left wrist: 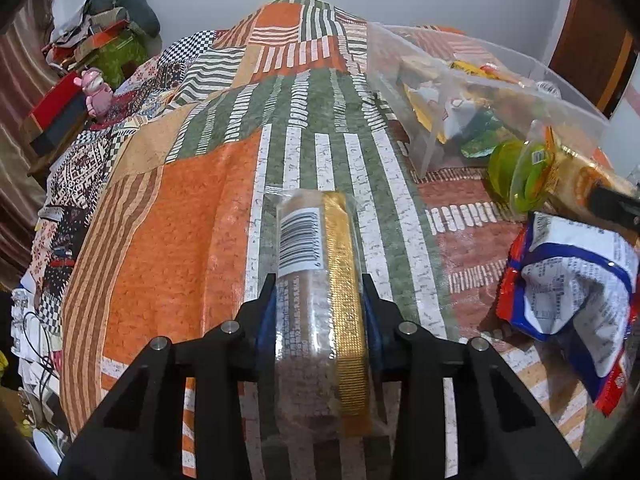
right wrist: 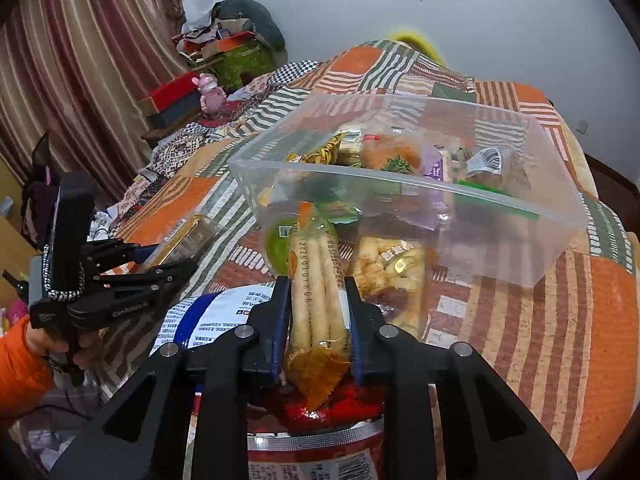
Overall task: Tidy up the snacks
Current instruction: 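Carry both biscuit packs over the clear box and open both tools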
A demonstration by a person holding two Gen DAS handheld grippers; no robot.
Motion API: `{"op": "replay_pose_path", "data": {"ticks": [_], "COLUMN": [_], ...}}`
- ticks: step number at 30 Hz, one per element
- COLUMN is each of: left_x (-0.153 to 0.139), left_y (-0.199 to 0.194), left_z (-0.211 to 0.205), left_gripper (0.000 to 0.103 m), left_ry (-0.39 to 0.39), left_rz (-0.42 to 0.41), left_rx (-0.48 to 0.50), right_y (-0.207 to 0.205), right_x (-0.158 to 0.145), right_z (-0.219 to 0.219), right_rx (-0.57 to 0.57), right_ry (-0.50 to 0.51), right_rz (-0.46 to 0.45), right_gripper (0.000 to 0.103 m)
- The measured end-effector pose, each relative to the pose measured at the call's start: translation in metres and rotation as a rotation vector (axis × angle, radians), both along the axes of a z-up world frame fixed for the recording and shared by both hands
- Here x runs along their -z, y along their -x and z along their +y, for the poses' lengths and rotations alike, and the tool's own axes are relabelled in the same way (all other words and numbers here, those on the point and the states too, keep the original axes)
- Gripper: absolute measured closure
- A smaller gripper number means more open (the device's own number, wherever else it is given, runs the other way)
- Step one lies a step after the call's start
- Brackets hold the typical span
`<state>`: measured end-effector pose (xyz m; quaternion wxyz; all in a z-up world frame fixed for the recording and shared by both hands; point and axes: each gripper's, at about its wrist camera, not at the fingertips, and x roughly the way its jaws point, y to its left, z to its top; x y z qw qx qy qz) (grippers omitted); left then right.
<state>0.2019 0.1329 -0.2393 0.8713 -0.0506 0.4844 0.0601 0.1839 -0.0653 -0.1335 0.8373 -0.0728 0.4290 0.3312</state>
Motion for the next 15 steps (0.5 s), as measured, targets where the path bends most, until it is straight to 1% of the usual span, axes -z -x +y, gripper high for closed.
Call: {"op": "replay_pose_path", "data": {"ticks": [6,15], "left_x": [-0.021,-0.071], "left_y": [0.009,0.014], "left_z": [-0.006,-0.020], "left_gripper": [0.067,0.067], "left_ry": [0.023,0.020], "left_rz": [-0.036,-0.142], "left_rx": [0.012,0.051], "right_y": [0.005,0.008], "right_x": [-0.008,-0.036], "right_z": [-0.007,-0.025], "right_rx": [0.013,0.074], "right_ry": [-0.015,-0.055], "right_rz": [-0.021,-0.093], "right_gripper": [0.082,0.082]}}
